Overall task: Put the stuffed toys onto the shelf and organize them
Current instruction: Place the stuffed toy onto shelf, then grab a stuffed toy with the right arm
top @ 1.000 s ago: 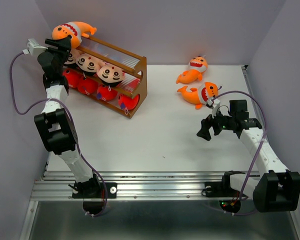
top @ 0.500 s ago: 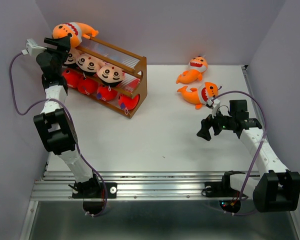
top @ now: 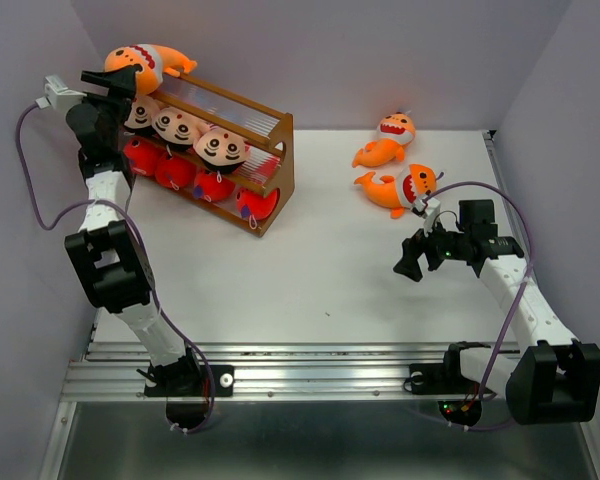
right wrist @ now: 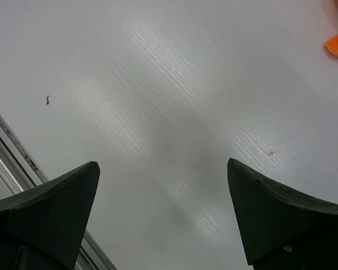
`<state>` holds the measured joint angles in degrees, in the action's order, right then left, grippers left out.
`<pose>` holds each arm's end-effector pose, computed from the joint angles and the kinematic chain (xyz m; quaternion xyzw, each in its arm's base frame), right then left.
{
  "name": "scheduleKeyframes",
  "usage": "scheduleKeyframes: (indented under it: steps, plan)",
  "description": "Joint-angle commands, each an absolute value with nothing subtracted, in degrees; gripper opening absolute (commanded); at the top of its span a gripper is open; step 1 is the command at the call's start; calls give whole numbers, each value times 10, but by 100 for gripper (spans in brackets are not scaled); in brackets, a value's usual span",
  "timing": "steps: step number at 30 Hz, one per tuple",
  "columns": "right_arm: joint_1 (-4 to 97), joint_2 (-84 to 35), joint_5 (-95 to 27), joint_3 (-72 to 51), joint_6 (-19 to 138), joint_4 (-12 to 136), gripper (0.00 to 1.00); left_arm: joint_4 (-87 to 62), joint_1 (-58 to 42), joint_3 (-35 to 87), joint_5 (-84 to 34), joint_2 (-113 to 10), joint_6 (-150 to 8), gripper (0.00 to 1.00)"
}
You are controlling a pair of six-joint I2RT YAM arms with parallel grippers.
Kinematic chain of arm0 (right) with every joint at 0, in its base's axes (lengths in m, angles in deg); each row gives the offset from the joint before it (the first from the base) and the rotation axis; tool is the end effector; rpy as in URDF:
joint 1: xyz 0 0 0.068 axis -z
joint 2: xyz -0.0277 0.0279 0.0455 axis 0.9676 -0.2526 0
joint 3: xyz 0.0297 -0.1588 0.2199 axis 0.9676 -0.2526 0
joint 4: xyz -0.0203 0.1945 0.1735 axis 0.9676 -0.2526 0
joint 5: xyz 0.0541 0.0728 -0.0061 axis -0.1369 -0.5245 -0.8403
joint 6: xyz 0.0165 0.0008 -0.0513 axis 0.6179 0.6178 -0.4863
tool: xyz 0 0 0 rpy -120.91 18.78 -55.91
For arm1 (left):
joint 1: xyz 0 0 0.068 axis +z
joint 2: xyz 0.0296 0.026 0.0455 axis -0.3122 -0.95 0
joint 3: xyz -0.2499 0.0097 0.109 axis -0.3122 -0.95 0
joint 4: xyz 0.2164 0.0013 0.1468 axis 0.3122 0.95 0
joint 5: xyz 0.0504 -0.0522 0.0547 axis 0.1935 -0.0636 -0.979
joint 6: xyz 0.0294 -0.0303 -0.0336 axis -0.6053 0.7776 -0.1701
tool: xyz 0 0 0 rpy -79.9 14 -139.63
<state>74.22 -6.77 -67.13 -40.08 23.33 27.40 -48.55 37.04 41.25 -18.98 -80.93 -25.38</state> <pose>0.2138 0.0274 0.2544 -0.3407 0.8263 0.2477 0.3739 0.4220 0.1348 0.3883 -0.2656 0.5088 -0.3334 0.7479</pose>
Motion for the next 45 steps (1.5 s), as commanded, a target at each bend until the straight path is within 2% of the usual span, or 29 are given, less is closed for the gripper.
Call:
scheduleKeyframes:
  steps: [1,21,30,35,38,45]
  plan:
    - [746,-65,-673,-401,224,298,100,-537,383,406,-182,-762,-244,99]
    - [746,-52,-677,-403,223,297,100,-539,417,299,-170,-647,-248,99]
    - [746,-44,-673,-403,224,298,100,-486,417,260,-156,-565,-283,99]
    - [746,-46,-660,-401,229,304,100,-425,416,210,-101,-509,-297,99]
    - [746,-56,-628,-403,259,327,100,-373,389,186,-65,-448,-338,99]
    - [769,-115,-594,-360,344,347,100,-194,219,137,-96,-309,-533,99]
